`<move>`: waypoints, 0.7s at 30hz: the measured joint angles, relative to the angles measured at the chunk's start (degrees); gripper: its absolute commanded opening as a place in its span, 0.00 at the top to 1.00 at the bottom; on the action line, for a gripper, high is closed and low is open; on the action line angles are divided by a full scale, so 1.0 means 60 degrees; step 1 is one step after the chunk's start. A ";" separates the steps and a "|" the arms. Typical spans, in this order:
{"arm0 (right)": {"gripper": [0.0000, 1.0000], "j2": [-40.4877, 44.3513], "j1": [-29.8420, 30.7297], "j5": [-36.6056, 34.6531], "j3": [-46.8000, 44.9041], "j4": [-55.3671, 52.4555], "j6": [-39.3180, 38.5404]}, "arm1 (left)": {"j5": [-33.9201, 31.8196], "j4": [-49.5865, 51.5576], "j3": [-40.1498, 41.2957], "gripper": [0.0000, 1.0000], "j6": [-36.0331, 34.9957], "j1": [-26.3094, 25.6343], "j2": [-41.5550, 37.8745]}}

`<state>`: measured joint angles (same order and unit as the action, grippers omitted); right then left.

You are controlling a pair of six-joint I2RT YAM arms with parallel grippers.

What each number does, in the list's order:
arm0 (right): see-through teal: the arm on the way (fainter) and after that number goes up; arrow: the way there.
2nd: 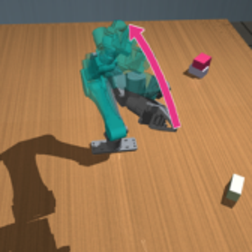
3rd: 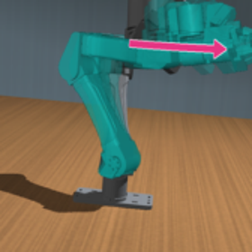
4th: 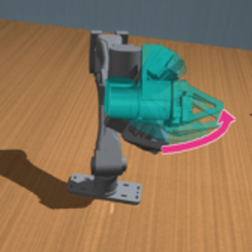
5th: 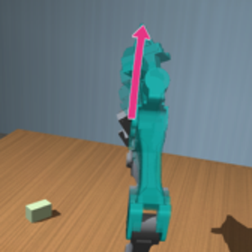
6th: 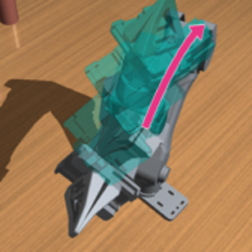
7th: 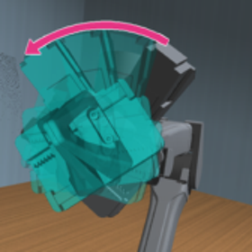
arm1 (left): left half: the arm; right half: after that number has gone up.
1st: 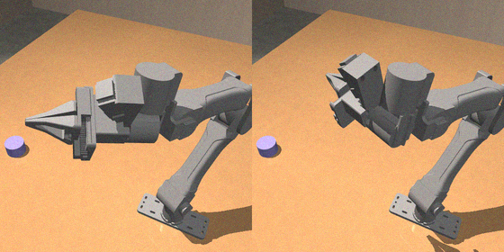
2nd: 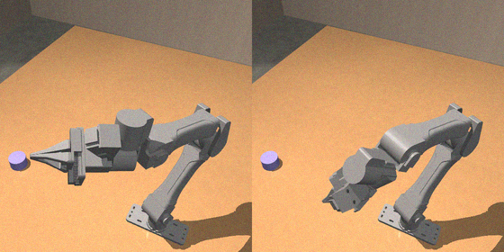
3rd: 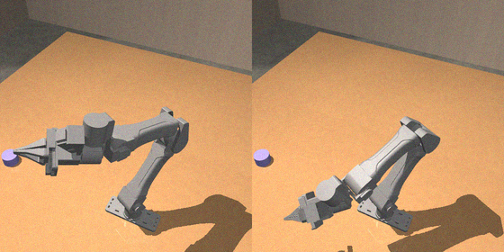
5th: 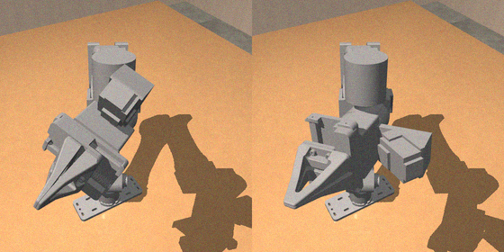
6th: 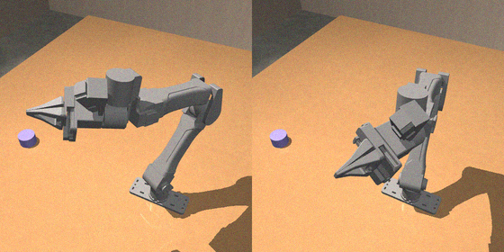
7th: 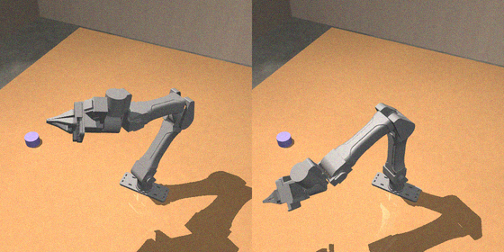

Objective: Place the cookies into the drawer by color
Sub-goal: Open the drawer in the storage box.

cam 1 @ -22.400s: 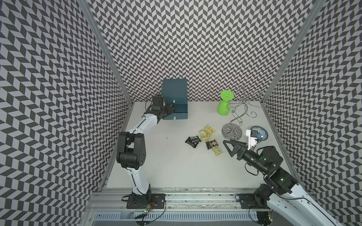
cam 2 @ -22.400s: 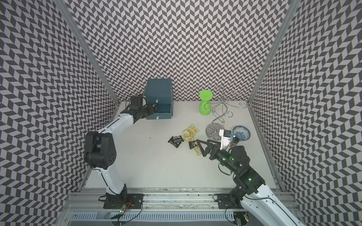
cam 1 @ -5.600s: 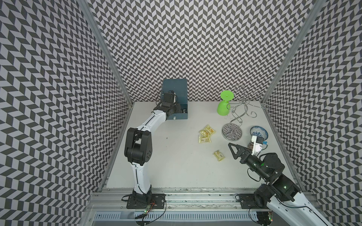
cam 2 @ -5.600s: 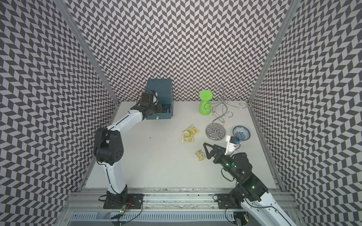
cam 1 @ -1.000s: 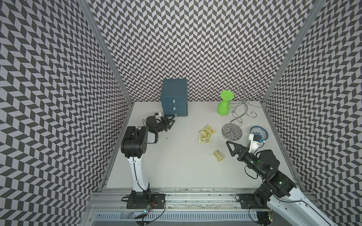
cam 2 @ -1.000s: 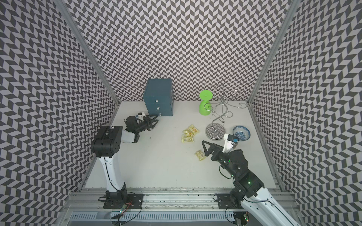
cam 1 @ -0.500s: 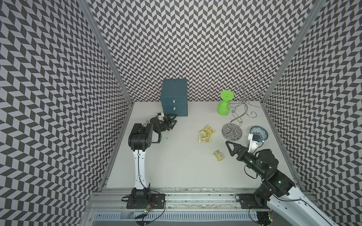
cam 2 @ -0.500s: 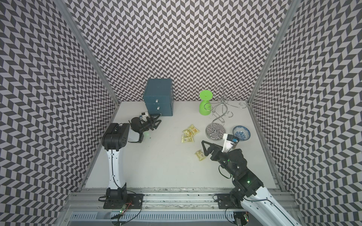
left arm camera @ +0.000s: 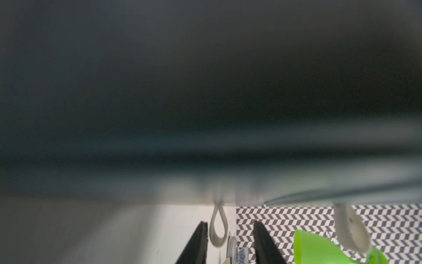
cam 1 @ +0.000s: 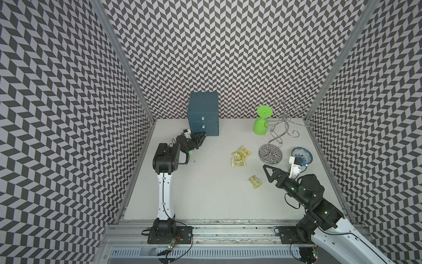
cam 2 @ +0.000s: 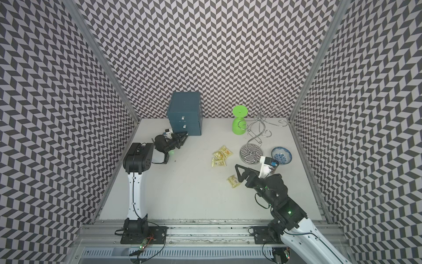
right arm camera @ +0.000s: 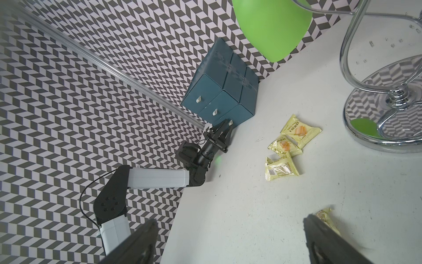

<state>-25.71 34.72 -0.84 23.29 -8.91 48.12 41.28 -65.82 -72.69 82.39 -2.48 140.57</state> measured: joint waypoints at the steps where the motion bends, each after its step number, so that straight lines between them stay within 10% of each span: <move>1: 0.00 0.0051 -0.0004 -0.0015 0.0000 0.0000 0.0000 | -0.0022 0.0011 -0.0091 0.73 0.0007 0.0000 0.0040; 9: 0.00 0.0135 0.0000 -0.0146 0.0000 -0.0007 0.0000 | 0.0004 0.0113 -0.0233 0.99 0.0095 -0.0004 0.0109; 21: 0.00 0.0138 -0.0004 -0.0142 0.0000 -0.0007 0.0011 | 0.0066 -0.0270 0.0375 1.00 0.0211 -0.0069 -0.0095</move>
<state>-24.88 34.70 -1.69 23.29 -8.95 48.18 41.67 -67.44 -70.43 83.66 -2.90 140.00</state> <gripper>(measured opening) 0.995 0.053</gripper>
